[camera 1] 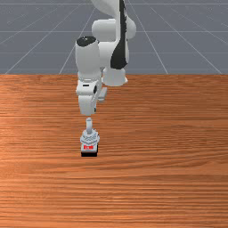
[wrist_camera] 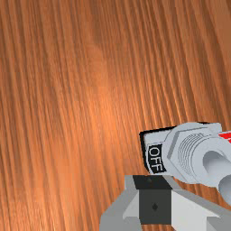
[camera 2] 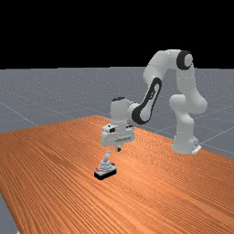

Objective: Turn on the trigger

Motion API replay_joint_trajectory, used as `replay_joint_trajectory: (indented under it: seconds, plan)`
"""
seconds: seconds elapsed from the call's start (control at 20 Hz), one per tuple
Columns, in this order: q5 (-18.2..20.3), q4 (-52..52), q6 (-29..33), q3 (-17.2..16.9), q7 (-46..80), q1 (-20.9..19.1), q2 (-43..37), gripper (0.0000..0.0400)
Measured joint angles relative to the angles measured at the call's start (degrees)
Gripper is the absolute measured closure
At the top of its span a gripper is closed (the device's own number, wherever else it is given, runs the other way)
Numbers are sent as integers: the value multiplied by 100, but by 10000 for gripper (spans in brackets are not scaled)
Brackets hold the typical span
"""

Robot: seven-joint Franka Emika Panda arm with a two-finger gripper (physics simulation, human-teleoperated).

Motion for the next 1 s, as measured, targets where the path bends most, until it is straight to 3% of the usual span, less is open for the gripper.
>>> replay_joint_trajectory:
  seconds: [0.25,0.3,0.35,0.7,1.0]
  plan:
    - [3,98,-66,41,-518,-166,54,400]
    - [-267,147,-24,-105,-107,-14,101,400]
    - [-14,286,-138,62,-585,-178,171,400]
    - [-201,878,-329,-47,-121,-15,530,400]
    - [-30,1002,-464,50,-327,-130,532,400]
